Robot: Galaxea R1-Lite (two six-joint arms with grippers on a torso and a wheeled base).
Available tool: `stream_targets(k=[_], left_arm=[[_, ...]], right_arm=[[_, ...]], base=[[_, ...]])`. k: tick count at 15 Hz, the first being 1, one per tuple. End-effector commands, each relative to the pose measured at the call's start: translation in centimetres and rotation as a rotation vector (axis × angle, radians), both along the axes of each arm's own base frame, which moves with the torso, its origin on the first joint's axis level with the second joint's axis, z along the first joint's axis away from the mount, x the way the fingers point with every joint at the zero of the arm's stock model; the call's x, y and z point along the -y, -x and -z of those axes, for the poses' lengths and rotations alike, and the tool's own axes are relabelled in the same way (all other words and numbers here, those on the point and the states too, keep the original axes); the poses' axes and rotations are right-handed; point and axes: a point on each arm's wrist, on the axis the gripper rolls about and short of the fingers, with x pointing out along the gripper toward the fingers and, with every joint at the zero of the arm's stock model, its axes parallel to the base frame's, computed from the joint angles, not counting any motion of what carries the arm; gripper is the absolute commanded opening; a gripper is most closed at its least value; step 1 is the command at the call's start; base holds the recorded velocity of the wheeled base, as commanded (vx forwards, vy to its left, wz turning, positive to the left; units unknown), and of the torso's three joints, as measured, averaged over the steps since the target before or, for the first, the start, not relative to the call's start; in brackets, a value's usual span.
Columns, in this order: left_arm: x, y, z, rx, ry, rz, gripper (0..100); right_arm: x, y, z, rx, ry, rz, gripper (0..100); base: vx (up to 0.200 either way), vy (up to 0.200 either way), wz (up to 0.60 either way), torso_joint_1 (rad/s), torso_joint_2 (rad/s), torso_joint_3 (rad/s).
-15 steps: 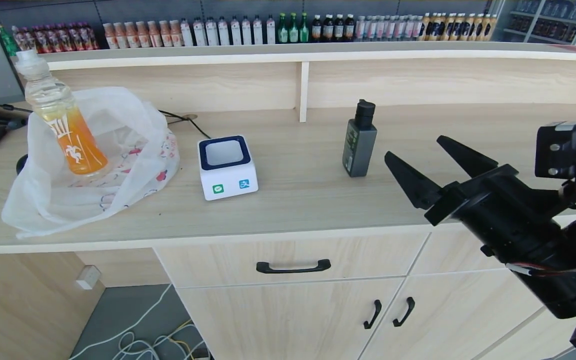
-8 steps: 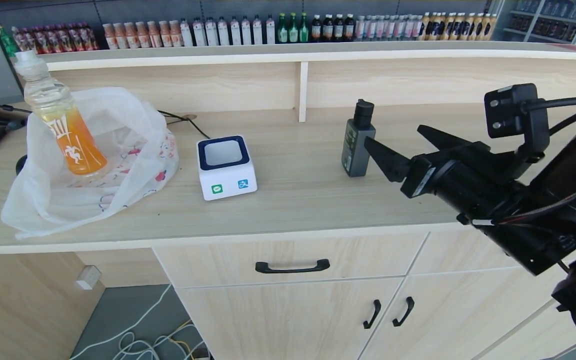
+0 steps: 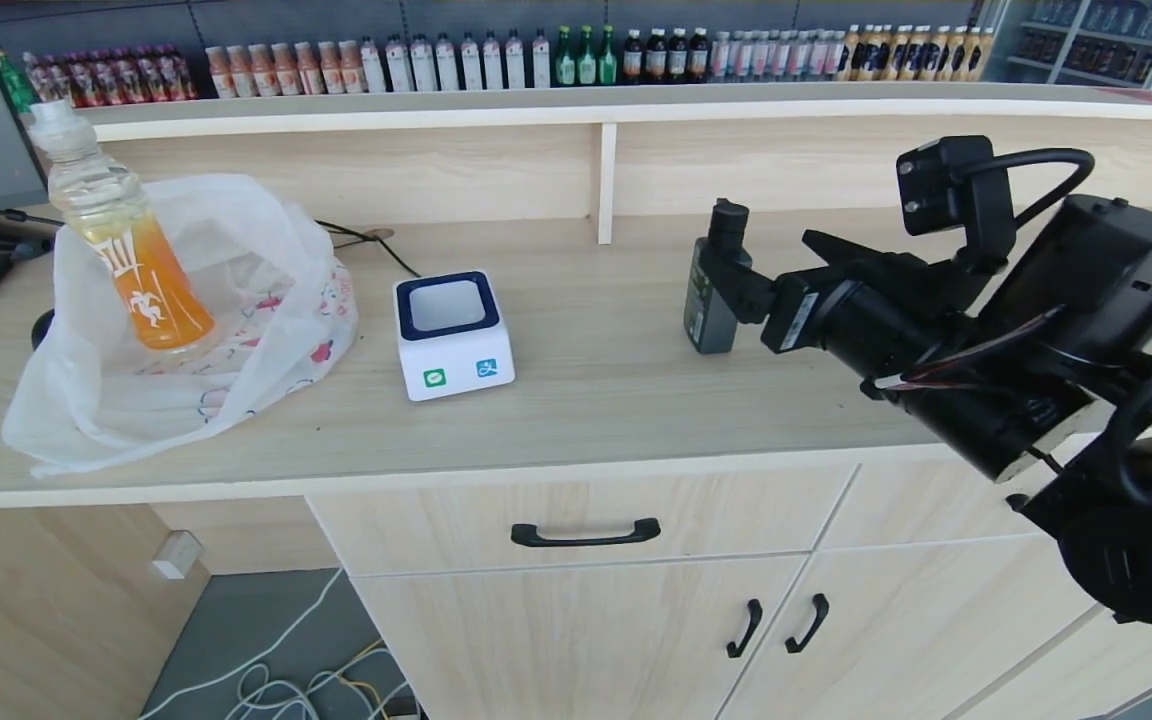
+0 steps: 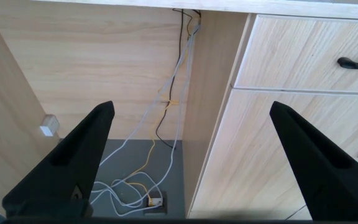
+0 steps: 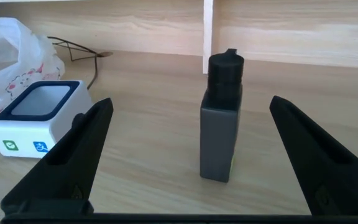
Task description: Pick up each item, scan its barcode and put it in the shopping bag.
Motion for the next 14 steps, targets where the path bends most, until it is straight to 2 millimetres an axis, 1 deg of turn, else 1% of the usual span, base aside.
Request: stream_targets(k=[1, 3, 7, 9, 12, 14], left_arm=[[0.0, 0.0, 0.0, 0.001, 0.0, 0.0, 100], [0.0, 0.0, 0.0, 0.001, 0.0, 0.0, 100], [0.0, 0.0, 0.0, 0.001, 0.0, 0.0, 100], [0.0, 0.0, 0.0, 0.001, 0.0, 0.0, 100], [0.0, 0.0, 0.0, 0.001, 0.0, 0.0, 100], [0.0, 0.0, 0.0, 0.001, 0.0, 0.0, 100]], right_arm=[[-0.5, -2.1, 0.8, -0.016, 0.008, 0.018, 100], [-0.5, -3.3, 1.3, -0.027, 0.013, 0.035, 100], [-0.8, -4.7, 2.4, -0.048, 0.02, 0.07, 100], [-1.2, -5.6, 2.6, -0.044, 0.014, 0.085, 100], [-1.2, -7.3, 2.9, -0.041, 0.0, 0.103, 100], [-1.2, -8.0, 2.8, -0.033, -0.016, 0.111, 100]], base=[[0.0, 0.0, 0.0, 0.0, 0.0, 0.0], [0.0, 0.0, 0.0, 0.0, 0.0, 0.0], [0.0, 0.0, 0.0, 0.0, 0.0, 0.0], [0.0, 0.0, 0.0, 0.0, 0.0, 0.0], [0.0, 0.0, 0.0, 0.0, 0.0, 0.0], [0.0, 0.0, 0.0, 0.0, 0.0, 0.0]])
